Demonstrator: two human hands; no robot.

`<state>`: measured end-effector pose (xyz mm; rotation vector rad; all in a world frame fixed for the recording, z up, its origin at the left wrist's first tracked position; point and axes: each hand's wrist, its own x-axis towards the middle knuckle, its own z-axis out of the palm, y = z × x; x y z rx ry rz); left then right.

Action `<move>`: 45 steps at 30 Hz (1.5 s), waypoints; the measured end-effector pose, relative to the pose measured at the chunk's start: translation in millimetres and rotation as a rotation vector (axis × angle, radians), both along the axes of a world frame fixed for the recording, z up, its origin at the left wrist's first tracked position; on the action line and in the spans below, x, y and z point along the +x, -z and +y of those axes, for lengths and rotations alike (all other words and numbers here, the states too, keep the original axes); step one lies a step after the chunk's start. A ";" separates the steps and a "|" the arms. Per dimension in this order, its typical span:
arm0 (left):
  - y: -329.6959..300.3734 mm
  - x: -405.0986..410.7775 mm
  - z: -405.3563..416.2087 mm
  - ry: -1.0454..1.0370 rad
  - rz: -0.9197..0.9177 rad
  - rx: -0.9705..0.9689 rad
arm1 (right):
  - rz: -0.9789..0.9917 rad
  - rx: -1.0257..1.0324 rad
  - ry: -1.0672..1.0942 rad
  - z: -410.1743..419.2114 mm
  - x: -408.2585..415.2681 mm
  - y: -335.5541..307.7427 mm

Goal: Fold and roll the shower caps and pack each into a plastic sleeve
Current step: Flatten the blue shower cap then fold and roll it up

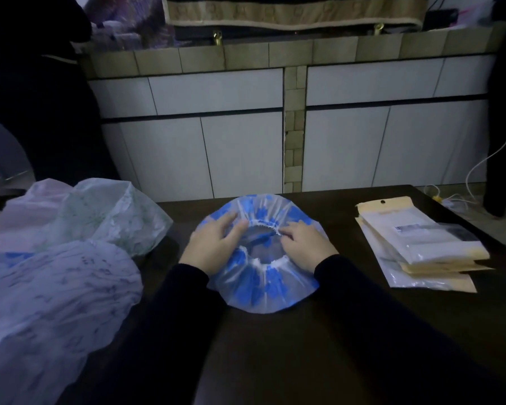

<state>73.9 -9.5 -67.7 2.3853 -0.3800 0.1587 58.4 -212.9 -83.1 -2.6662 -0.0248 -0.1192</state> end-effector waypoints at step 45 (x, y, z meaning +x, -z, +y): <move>24.8 37.6 -14.7 0.031 0.096 0.598 | 0.203 -0.344 -0.153 6.8 53.5 6.8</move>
